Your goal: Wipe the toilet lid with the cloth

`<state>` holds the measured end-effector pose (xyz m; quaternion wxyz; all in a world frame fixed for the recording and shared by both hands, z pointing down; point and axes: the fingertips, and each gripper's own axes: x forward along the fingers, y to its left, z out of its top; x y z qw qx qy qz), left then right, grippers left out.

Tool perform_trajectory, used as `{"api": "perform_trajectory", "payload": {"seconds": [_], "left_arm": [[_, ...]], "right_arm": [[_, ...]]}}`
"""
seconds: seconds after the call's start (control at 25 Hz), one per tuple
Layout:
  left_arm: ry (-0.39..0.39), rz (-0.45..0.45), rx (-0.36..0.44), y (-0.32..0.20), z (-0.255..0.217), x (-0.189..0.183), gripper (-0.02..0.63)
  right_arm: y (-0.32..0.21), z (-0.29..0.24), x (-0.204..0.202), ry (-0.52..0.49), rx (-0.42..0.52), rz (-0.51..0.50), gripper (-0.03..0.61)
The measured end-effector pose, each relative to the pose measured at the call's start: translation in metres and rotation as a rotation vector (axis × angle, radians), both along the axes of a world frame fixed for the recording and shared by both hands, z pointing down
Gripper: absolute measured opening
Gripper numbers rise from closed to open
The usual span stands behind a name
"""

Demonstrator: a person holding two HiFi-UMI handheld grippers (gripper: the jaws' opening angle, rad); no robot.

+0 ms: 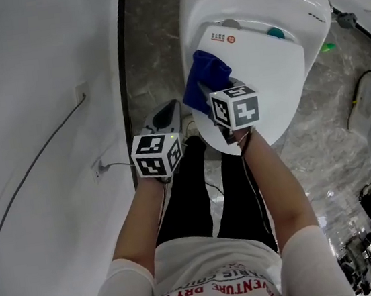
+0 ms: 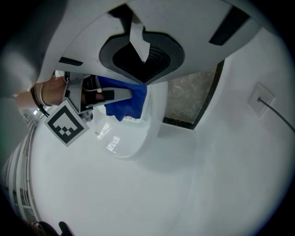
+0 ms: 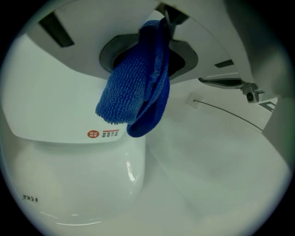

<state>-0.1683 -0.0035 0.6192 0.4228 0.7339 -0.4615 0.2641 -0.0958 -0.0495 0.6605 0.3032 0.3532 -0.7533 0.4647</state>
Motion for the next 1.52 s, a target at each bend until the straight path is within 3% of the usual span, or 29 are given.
{"api": "perform_trajectory", "payload": {"seconds": [0.6,1.12,1.52], "left_arm": [[0.011,0.081,0.014,0.026,-0.003,0.118,0.006],[0.067,0.106,0.041,0.029,-0.022,0.246,0.006],[0.072,0.142,0.013,0.058,-0.017,0.3,0.006]], "right_arm": [[0.023,-0.011,0.115,-0.039,0.008,0.063,0.098],[0.046,-0.009,0.244,0.038,-0.004,0.106,0.098],[0.068,0.012,0.337,0.142,-0.049,0.155,0.098]]}}
